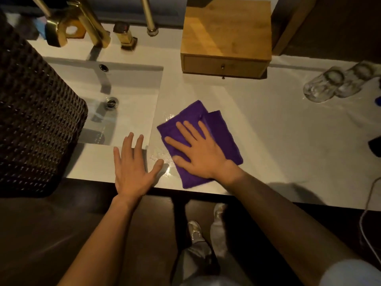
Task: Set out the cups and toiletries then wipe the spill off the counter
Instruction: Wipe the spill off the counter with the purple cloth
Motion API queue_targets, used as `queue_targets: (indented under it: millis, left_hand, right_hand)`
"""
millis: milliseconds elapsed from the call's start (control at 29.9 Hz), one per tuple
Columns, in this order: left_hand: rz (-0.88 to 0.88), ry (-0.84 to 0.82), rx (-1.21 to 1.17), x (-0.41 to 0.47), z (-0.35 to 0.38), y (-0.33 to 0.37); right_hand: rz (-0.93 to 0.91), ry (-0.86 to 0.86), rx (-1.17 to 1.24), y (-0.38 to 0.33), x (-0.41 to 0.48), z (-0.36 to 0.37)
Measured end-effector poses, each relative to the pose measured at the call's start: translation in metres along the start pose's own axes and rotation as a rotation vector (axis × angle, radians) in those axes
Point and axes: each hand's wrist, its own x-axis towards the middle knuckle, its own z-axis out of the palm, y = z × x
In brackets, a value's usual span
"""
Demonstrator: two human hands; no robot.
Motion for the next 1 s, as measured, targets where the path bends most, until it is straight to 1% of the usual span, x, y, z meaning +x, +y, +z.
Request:
queue_targets:
  millis: [67,134,200,301,401,501,568,668,701,802,902,1002]
  left_hand:
    - [0.000,-0.002,0.006,0.000,0.002,-0.003]
    - [-0.003,-0.012,0.005,0.000,0.005,-0.004]
    - [-0.016,-0.022,0.011,-0.002,0.008,-0.002]
    - [-0.034,-0.023,0.032,-0.003,0.010,0.000]
    - [-0.044,0.020,-0.047,-0.003,0.006,0.003]
    - [-0.094,0.011,-0.106,-0.005,0.003,0.008]
    - [-0.114,-0.015,-0.072,-0.008,0.003,0.011]
    - [-0.098,-0.042,-0.023,-0.019,0.002,0.016]
    - [-0.083,-0.044,-0.046,-0.023,0.000,0.018]
    - [-0.086,-0.002,-0.244,-0.033,0.001,0.022]
    - [-0.072,-0.018,-0.168,-0.040,0.005,0.015]
    - [-0.063,-0.011,-0.166,-0.049,0.008,0.010]
  right_hand:
    - [-0.032,0.018,-0.009,0.012,-0.034,0.006]
    - [0.006,0.021,0.001,0.034,-0.070,0.008]
    - [0.104,0.015,0.006,0.061,-0.102,0.007]
    - [0.321,0.004,0.045,0.103,-0.143,-0.001]
    - [0.515,0.009,0.054,0.142,-0.175,-0.007]
    - [0.628,0.025,0.054,0.172,-0.193,-0.011]
    - [0.668,0.054,0.068,0.187,-0.198,-0.012]
    - [0.724,0.087,0.071,0.199,-0.199,-0.011]
    - [0.734,0.085,0.078,0.200,-0.199,-0.011]
    - [0.736,0.086,0.057,0.200,-0.199,-0.011]
    - [0.745,0.055,0.074,0.199,-0.196,-0.015]
    - [0.791,0.051,0.119,0.188,-0.196,-0.016]
